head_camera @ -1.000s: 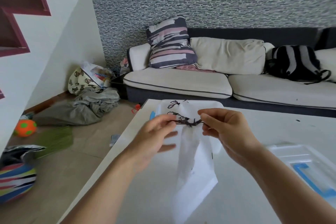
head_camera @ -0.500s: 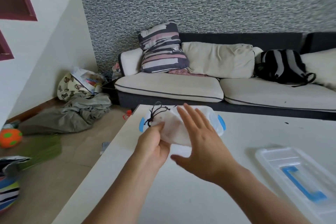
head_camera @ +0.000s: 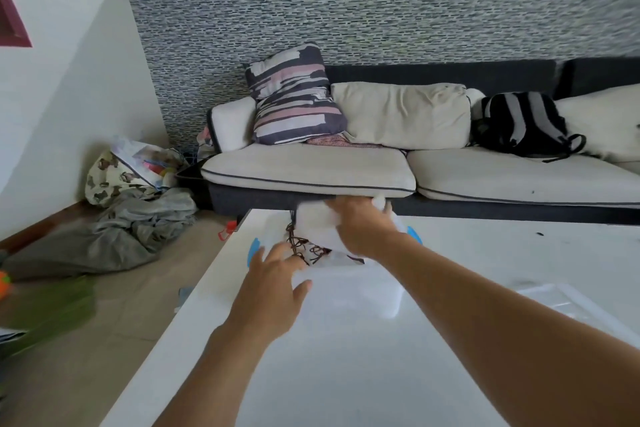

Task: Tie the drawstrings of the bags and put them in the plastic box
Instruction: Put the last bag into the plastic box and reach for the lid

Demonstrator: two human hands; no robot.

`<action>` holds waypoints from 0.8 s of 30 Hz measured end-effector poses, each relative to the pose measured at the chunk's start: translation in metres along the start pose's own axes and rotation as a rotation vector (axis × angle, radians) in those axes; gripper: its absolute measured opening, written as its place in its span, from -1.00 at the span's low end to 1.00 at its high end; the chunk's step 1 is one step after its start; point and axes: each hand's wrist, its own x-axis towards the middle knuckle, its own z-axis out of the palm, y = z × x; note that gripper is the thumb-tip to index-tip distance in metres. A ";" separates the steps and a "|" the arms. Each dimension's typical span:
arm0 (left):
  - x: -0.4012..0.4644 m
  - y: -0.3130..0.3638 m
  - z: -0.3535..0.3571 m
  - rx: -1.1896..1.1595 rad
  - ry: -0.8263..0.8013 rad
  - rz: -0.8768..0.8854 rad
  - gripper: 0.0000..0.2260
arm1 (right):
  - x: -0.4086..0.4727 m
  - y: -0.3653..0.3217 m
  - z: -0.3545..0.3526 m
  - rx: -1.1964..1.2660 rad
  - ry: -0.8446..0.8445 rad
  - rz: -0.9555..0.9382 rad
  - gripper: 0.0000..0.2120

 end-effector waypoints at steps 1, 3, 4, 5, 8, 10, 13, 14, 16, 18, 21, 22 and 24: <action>-0.001 0.001 0.003 -0.045 0.007 0.005 -0.75 | 0.006 0.004 0.012 -0.007 -0.206 0.027 -0.44; -0.002 0.002 0.003 -0.072 0.016 -0.001 -0.78 | 0.007 0.008 0.020 0.056 -0.565 0.083 -0.18; -0.002 0.001 0.002 -0.060 -0.002 -0.004 -0.77 | 0.006 0.007 0.021 0.102 -0.683 0.135 -0.09; -0.002 0.000 0.002 -0.041 -0.025 -0.002 -0.74 | 0.005 0.006 0.021 0.159 -0.757 0.195 -0.02; -0.001 -0.002 0.006 0.025 -0.065 0.027 -0.68 | 0.009 0.010 0.033 0.359 -0.778 0.397 0.04; -0.001 -0.001 0.007 0.057 -0.043 0.063 -0.76 | 0.010 0.013 0.036 0.224 -0.738 0.445 -0.15; 0.000 -0.003 0.009 -0.004 0.006 0.107 -0.83 | 0.007 0.015 0.032 -0.154 -0.728 0.330 -0.50; 0.000 -0.003 0.010 -0.016 0.006 0.119 -0.83 | 0.007 0.015 0.032 -0.188 -0.741 0.300 -0.54; -0.002 -0.002 0.011 -0.027 -0.014 0.122 -0.81 | 0.008 0.016 0.032 -0.231 -0.754 0.263 -0.54; -0.003 0.002 0.012 -0.071 -0.067 0.104 -0.79 | 0.008 0.015 0.024 -0.264 -0.585 0.249 -0.50; -0.005 0.010 0.014 -0.127 -0.122 0.095 -0.76 | 0.003 0.015 0.017 -0.273 -0.234 0.251 -0.36; -0.004 0.013 0.014 -0.137 -0.128 0.098 -0.77 | 0.000 0.015 0.021 -0.257 -0.230 0.221 -0.36; -0.005 0.015 0.017 -0.130 -0.138 0.102 -0.82 | -0.009 0.016 0.031 -0.156 -0.368 0.117 -0.39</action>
